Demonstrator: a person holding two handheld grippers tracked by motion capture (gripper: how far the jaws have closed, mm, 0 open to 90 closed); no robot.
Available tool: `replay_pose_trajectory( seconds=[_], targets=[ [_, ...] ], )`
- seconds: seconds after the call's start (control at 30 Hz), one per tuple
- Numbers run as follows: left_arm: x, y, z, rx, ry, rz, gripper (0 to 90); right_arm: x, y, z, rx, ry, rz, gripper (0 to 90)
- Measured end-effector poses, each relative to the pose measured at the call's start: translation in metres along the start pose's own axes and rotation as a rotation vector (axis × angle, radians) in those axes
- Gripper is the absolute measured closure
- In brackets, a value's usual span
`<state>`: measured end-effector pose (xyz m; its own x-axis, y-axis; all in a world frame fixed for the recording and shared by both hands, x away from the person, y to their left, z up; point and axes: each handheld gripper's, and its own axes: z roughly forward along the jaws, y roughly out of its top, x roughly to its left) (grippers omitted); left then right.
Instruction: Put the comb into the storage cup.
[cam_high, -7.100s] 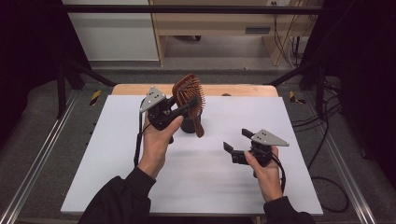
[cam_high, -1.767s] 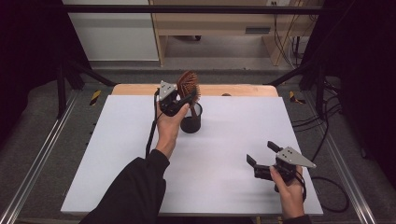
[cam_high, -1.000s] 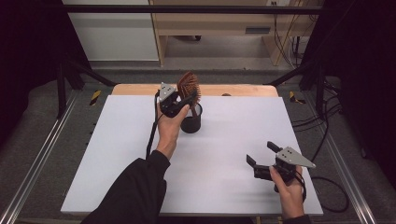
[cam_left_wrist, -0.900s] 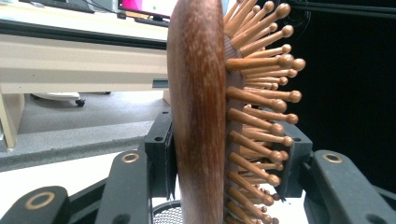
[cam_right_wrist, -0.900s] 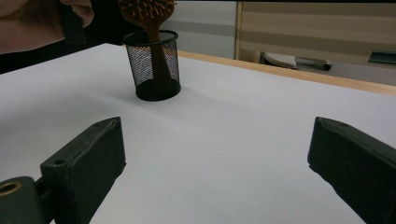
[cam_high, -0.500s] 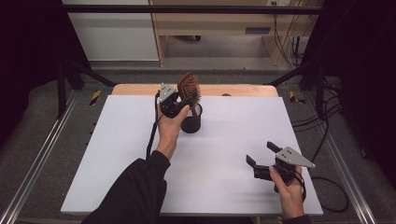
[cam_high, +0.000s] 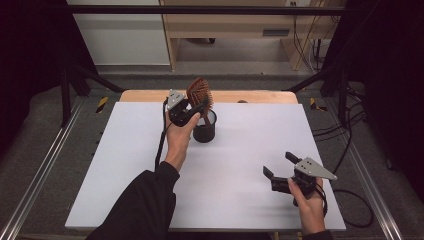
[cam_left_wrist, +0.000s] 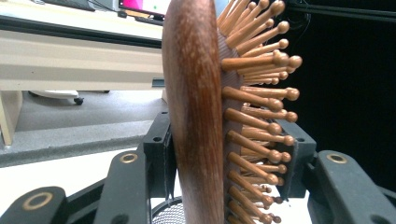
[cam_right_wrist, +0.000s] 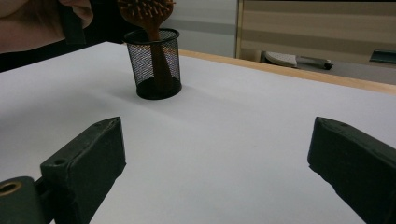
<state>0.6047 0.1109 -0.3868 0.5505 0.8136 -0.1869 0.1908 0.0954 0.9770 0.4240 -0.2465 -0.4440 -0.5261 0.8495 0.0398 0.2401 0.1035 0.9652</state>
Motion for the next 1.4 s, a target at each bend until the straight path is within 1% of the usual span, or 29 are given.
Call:
replay_pose_trajectory(
  seconds=[0.1, 0.3, 0.63, 0.7, 0.73, 0.87, 1.03, 1.17, 1.4],
  targets=[
    [0.001, 0.0, 0.0, 0.005, -0.001, 0.015, 48.9, 0.0, 0.0, 0.0, 0.001, 0.001, 0.003, 4.3],
    [0.003, 0.0, -0.002, 0.01, 0.004, 0.024, 47.3, 0.0, 0.0, 0.0, 0.0, 0.001, 0.004, 4.2],
    [0.013, -0.002, -0.006, 0.009, 0.024, 0.002, 45.1, 0.001, 0.0, 0.001, 0.004, 0.002, 0.006, 4.2],
    [0.015, -0.003, -0.007, 0.01, 0.023, 0.004, 44.7, 0.001, 0.0, 0.001, 0.005, 0.002, 0.001, 4.1],
    [0.016, -0.004, -0.008, 0.007, 0.024, -0.005, 44.6, 0.001, 0.0, 0.001, 0.005, 0.003, 0.001, 4.1],
    [0.019, -0.004, -0.008, 0.008, 0.027, -0.013, 44.1, 0.001, 0.0, 0.002, 0.007, 0.004, 0.0, 4.1],
    [0.021, -0.005, -0.009, 0.006, 0.031, -0.023, 43.9, 0.001, -0.001, 0.002, 0.007, 0.003, 0.001, 4.1],
    [0.021, -0.005, -0.009, 0.008, 0.032, -0.016, 43.5, 0.002, 0.0, 0.002, 0.008, 0.007, 0.0, 4.1],
    [0.024, -0.006, -0.01, 0.01, 0.035, -0.022, 42.9, 0.002, -0.001, 0.002, 0.009, 0.007, 0.0, 4.1]
  ],
)
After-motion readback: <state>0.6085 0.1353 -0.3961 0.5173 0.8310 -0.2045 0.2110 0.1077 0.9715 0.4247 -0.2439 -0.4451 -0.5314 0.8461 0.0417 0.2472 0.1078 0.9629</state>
